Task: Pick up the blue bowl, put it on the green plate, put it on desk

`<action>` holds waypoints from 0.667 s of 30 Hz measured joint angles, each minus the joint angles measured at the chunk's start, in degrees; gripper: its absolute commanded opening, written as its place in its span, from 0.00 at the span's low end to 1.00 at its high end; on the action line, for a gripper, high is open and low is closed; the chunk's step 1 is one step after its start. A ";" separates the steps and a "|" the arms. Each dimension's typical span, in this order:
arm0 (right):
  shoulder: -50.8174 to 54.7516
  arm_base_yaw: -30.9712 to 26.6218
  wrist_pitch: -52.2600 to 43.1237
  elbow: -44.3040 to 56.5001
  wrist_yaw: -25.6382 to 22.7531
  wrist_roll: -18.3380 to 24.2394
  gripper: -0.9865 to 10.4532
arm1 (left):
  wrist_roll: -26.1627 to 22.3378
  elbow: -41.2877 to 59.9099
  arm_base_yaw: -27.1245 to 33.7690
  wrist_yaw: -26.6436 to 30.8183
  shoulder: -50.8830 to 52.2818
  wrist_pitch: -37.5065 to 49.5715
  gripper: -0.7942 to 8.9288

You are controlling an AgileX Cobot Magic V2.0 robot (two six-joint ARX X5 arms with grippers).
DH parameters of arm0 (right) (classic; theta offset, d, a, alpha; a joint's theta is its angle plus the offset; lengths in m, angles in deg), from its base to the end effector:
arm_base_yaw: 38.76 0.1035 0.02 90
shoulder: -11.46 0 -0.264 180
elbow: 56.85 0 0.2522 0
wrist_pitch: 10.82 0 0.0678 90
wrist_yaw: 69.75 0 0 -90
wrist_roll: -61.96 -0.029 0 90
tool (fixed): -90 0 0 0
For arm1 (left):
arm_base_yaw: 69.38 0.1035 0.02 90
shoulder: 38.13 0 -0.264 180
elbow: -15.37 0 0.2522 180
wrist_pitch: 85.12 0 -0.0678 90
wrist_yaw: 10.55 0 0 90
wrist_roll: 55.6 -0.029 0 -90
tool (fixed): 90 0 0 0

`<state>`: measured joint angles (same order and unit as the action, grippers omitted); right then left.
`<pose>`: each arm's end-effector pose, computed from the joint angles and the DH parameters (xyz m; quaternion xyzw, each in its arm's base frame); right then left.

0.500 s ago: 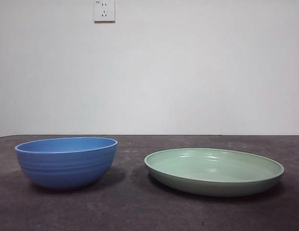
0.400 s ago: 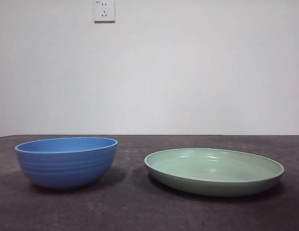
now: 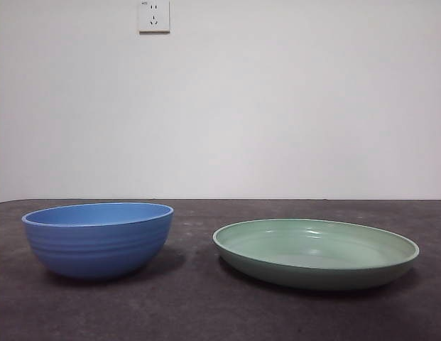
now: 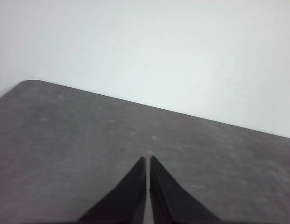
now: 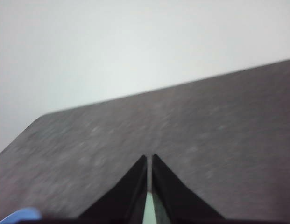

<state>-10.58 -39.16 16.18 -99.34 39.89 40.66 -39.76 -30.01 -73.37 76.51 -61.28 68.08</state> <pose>0.1062 0.0090 0.2798 0.1917 0.0861 0.1536 0.9655 0.1068 -0.0089 0.2950 -0.1371 0.0478 -0.0543 0.9879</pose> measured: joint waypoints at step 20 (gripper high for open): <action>-25.33 11.87 17.38 -22.93 13.62 8.09 0.10 | 0.15 -17.40 -7.69 -27.54 -25.35 -13.27 0.10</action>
<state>-35.91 -27.30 33.56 -122.27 53.51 48.75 -39.61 -47.41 -81.06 48.97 -86.64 54.82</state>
